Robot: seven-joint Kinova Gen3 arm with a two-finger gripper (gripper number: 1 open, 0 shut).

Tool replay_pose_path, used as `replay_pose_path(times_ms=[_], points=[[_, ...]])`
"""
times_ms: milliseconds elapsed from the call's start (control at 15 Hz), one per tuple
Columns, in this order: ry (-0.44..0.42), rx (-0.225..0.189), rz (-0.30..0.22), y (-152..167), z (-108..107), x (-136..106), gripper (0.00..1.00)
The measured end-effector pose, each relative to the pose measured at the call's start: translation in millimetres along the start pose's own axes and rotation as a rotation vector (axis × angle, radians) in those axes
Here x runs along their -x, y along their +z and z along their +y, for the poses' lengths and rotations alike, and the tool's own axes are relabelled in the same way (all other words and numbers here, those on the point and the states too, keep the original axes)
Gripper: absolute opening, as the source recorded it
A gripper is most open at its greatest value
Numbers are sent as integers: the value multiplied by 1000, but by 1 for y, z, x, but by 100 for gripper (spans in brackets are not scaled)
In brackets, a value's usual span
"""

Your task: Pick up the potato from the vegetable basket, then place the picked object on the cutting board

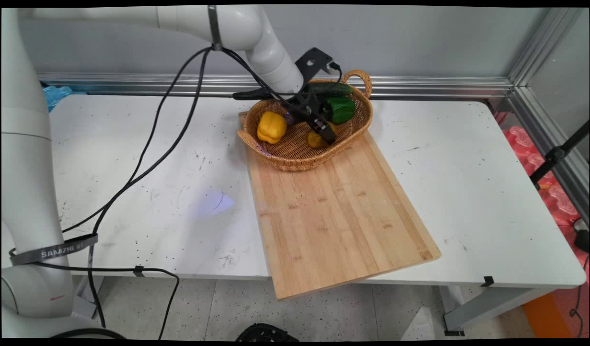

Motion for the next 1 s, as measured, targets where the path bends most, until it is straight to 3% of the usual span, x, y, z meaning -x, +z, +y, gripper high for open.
replay_pose_path(times_ms=[467, 1000], points=[[53, -1, -10, -3, 0, -4, 0], [170, -1, 18, -85, 16, -22, 0]])
